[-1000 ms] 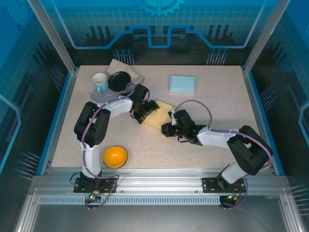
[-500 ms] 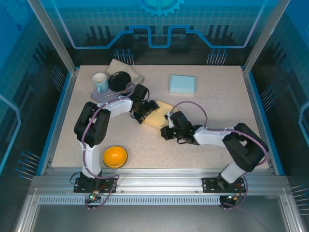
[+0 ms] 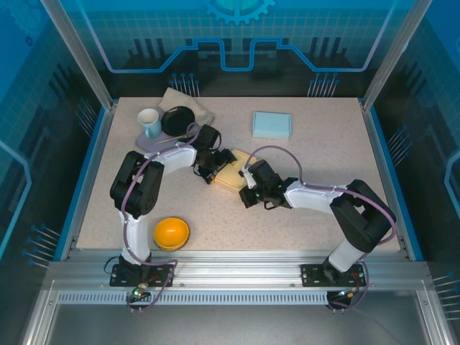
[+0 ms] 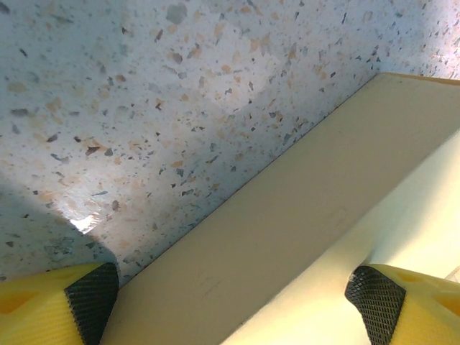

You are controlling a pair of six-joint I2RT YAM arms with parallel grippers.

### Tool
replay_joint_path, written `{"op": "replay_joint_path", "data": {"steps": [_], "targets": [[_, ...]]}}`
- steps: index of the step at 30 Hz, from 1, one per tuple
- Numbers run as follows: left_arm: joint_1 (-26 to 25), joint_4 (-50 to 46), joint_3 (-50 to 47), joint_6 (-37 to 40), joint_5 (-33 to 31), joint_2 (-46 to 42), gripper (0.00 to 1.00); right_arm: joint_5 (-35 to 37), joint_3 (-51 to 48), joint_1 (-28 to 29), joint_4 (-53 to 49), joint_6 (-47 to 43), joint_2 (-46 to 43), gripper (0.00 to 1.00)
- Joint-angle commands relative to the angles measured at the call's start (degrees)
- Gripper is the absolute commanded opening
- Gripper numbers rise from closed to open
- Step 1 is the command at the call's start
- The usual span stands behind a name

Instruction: Fold the paper box

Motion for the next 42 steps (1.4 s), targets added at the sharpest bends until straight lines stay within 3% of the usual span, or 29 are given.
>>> {"op": "replay_joint_path", "data": {"steps": [1,6,16,18,22,30,34,39,42], "targets": [[-0.53,-4.23,-3.08,-1.9,0.74,5.23,0.9,0.78,1.72,2.22,-1.52,-8.7,2.21,0.0],[-0.27,-4.35,-2.77,-1.79,0.86,5.4,0.91,1.12,0.77,3.57,-1.01,-14.47,2.61,0.0],[-0.07,-4.91,-2.07,-1.63,1.07,5.83,0.9,5.69,0.94,5.48,-2.16,-16.89,2.73,0.0],[0.0,-4.97,-2.02,-1.62,1.13,5.85,0.9,4.39,0.29,5.46,-1.64,-16.73,1.37,0.37],[0.26,-5.03,-1.97,-1.49,1.27,5.93,0.91,0.41,0.34,5.42,-3.57,-15.79,-1.49,0.49],[0.53,-5.34,-1.55,-1.05,1.71,5.93,0.91,0.6,-0.08,2.89,-14.09,-12.79,-12.17,0.53],[0.64,-5.6,-1.23,-0.68,1.84,5.95,0.9,2.93,2.78,0.9,-21.5,-18.04,-14.23,0.53],[0.74,-5.99,-1.16,-0.43,1.71,5.81,0.9,3.04,8.23,-2.32,-22.63,-21.49,-11.49,0.51],[0.7,-5.95,-1.34,-0.39,1.71,5.67,0.9,5.92,8.32,-0.58,-19.16,-31.63,-9.33,0.47]]}}
